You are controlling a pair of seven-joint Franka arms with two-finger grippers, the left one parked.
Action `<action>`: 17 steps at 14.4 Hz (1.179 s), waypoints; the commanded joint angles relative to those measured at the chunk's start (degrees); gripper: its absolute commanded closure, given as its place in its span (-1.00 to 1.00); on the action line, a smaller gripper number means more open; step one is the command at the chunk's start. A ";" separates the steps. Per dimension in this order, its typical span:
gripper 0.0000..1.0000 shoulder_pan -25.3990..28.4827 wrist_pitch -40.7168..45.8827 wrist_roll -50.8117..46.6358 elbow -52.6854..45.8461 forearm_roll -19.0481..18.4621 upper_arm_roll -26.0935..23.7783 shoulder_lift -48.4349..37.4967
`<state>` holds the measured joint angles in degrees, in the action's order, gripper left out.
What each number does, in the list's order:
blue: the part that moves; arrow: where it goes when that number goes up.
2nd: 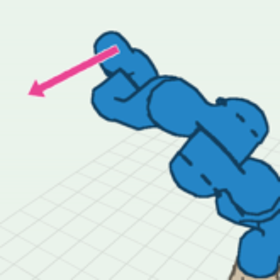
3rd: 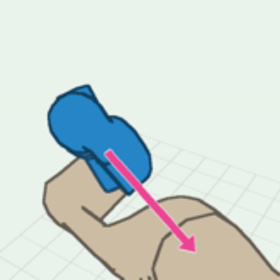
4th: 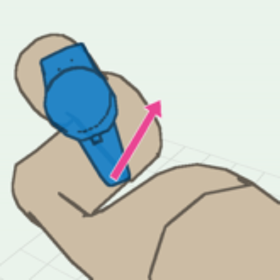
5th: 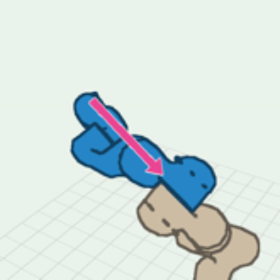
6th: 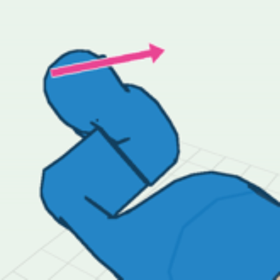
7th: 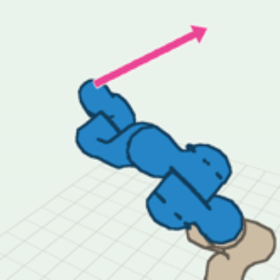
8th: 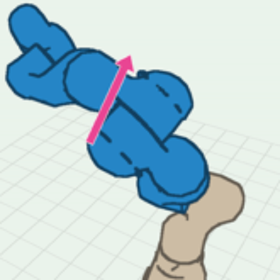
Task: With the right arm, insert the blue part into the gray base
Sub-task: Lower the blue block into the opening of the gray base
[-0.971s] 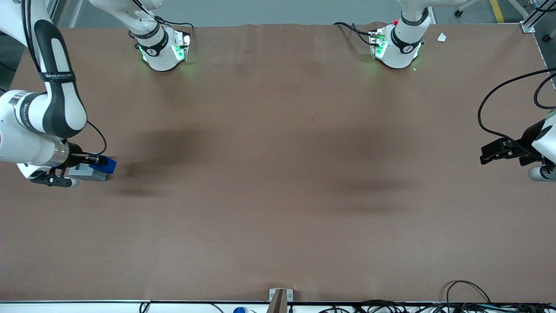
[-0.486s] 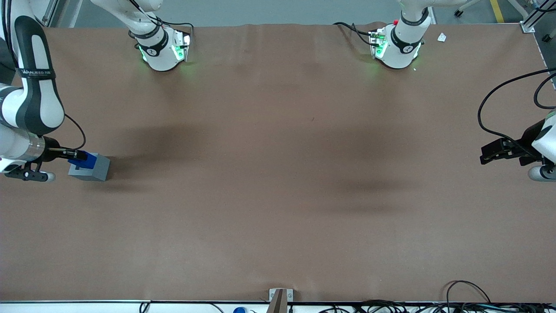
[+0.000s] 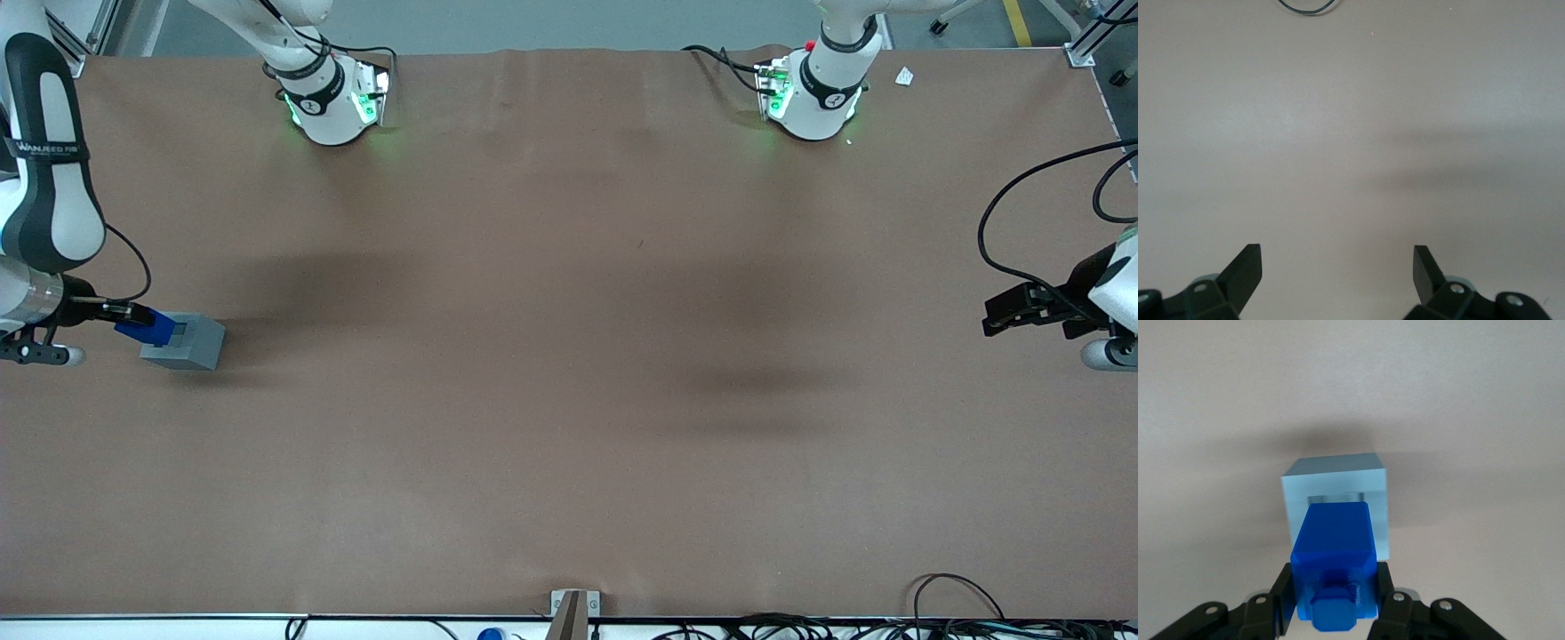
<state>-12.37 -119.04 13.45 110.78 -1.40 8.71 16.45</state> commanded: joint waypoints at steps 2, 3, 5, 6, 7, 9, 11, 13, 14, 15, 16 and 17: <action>0.90 -0.99 -1.11 0.61 0.66 -0.71 -1.06 0.52; 0.90 -0.91 -1.11 0.61 0.66 -0.71 -0.97 0.60; 0.90 -0.55 -1.02 0.70 1.01 -0.71 -1.06 0.86; 0.90 -0.55 -1.02 0.70 1.10 -0.71 -1.06 0.87; 0.90 -0.55 -1.02 0.70 1.10 -0.71 -1.06 0.95; 0.90 -0.82 -1.02 0.79 1.10 -0.80 -1.06 1.31; 0.90 -0.82 -1.02 0.79 1.10 -0.71 -1.06 1.74; 0.90 -0.64 -1.02 0.79 1.10 -0.71 -1.06 1.83; 0.89 -0.47 -1.02 0.79 1.02 -0.80 -1.06 2.01; 0.89 -0.46 -1.02 0.79 0.93 -0.80 -1.06 2.18; 0.89 -0.46 -1.11 0.79 0.93 -0.80 -1.06 2.27; 0.89 -0.46 -1.11 0.79 0.84 -0.80 -1.06 2.62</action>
<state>-12.58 -119.54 13.89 111.19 -1.41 8.05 18.70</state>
